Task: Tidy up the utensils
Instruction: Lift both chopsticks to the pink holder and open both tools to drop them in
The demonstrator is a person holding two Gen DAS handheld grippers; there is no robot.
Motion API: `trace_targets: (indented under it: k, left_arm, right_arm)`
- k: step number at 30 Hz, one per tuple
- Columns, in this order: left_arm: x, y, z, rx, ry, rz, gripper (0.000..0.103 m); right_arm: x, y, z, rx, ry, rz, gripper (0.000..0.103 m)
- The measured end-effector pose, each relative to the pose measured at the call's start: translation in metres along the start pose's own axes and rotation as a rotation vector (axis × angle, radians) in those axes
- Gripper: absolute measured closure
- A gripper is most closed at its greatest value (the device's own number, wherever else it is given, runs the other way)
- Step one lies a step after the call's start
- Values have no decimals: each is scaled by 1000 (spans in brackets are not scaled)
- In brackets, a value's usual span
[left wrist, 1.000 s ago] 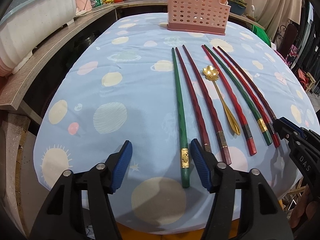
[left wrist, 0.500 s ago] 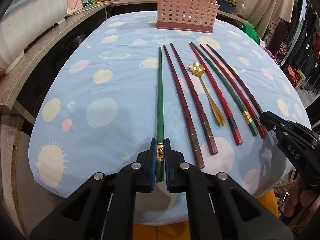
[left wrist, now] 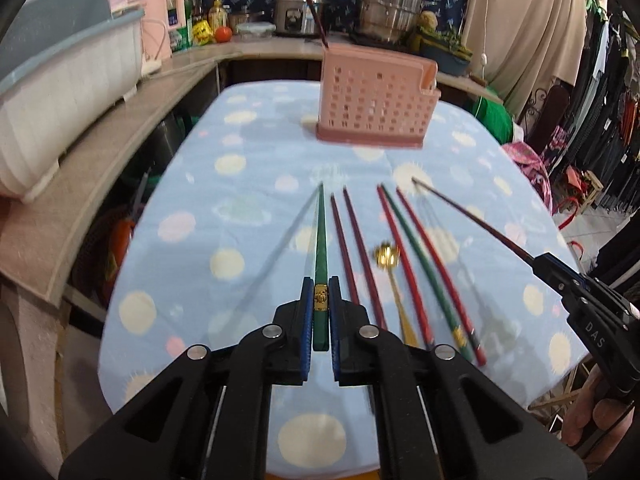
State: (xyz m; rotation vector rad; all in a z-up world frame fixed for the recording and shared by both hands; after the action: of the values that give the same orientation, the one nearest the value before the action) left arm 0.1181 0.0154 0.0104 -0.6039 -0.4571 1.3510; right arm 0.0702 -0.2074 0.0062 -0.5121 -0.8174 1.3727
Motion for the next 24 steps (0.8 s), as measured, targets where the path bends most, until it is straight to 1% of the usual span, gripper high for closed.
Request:
trace_targets:
  k: [6,11,19,24]
  left_arm:
    - [3,-57,19,-95,-8,10,96]
    - [3,-103,29,-171,-35,1,96]
    - [0,-159,32,-233,-32,-6,96]
    - [-6,-200,45,-291,-16,-7,96]
  right_arm:
    - [-4,-54,13,-95,-16,13,96]
    - [-8,-99,15,-156,-37,18,96]
    - [-12,-158,13,-223,-77,16,96]
    - [-5,-203,24,-313,-99,32,96]
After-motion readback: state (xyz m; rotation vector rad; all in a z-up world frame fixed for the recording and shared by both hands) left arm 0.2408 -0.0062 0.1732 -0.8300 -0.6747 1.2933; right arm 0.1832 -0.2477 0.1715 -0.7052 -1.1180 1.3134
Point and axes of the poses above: each gripper's, at about its wrist camera, not at the fingertips, and z roughly against the way its jaws point, x to its left, y to its underside, the point moved 3 cm from there along -z, roughly the way its jaws point, and after that the axes turned 6 degrees about -y, right-handed, at the moved point
